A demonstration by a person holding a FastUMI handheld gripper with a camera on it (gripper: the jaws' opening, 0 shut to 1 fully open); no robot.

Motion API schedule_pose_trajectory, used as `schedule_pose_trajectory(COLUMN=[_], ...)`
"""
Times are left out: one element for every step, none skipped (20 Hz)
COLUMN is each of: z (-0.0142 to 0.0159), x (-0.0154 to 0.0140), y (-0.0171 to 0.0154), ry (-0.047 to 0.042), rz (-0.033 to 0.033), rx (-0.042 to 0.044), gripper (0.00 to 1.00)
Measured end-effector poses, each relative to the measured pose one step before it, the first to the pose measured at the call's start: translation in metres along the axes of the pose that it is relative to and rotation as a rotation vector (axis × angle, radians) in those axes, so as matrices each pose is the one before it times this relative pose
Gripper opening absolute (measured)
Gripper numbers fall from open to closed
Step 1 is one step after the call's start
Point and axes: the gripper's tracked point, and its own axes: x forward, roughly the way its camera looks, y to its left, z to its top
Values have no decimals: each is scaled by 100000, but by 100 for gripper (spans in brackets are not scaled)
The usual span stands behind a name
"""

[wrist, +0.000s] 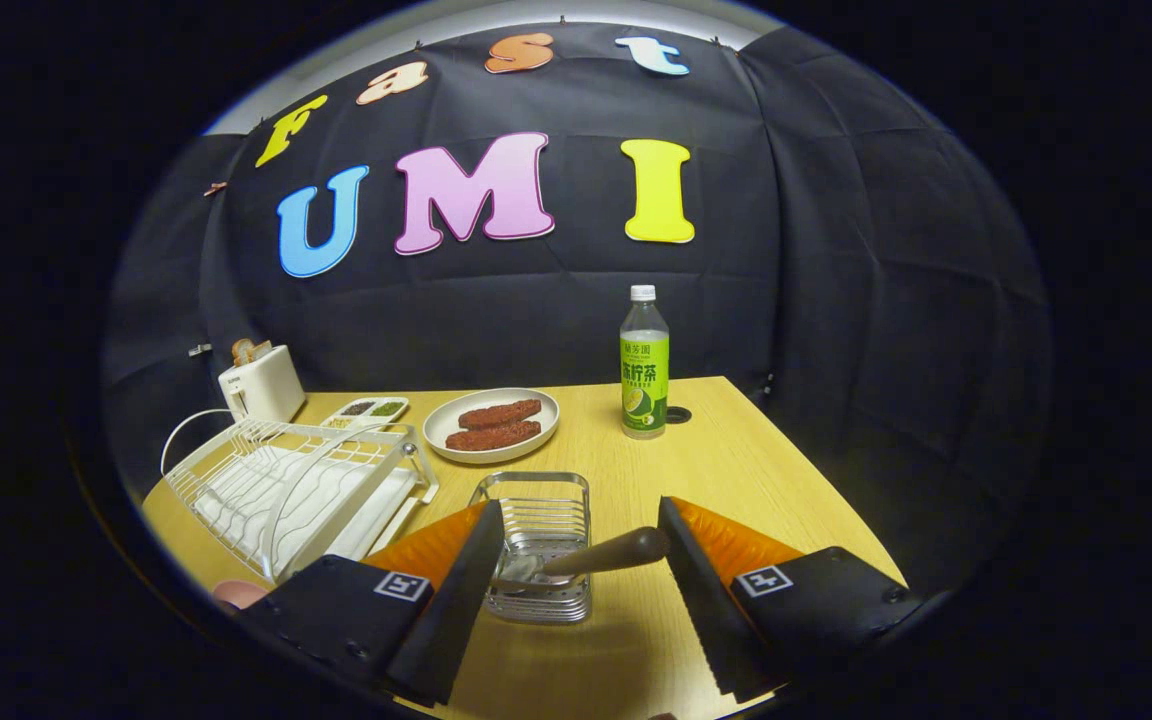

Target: Take the plate from the dish rack, then take the spoon from the basket and place it into the plate.

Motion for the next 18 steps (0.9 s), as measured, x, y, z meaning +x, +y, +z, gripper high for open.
schedule_pose_trajectory(z=[-169,-264,-104,-36,153,223,218,252,27,-18,18,-29,12,-7,-158,-48,50,306], x=[192,106,111,-43,-69,1,-1,-208,163,-4,4,22,69,102,26,79,122,52], y=[380,305,118,155,298,196,-13,208,69,-22,241,162,130,246,360,458,-37,92], ry=[507,549,445,126,-424,-681,-872,-781,-59,189,279,542,451,702,1471,934,539,10], rz=[1030,946,110,364,511,245,-538,467,-520,-474,380,310,130,689,1124,1347,-441,506], rx=[22,-686,-1148,-668,-163,-535,-993,-425,-904,-1117,-475,-178,-40,530,594,1048,-355,-511], gripper=[92,83,78,71,71,71,71,69,63,53,47,40,36,29,27,25,22,19])
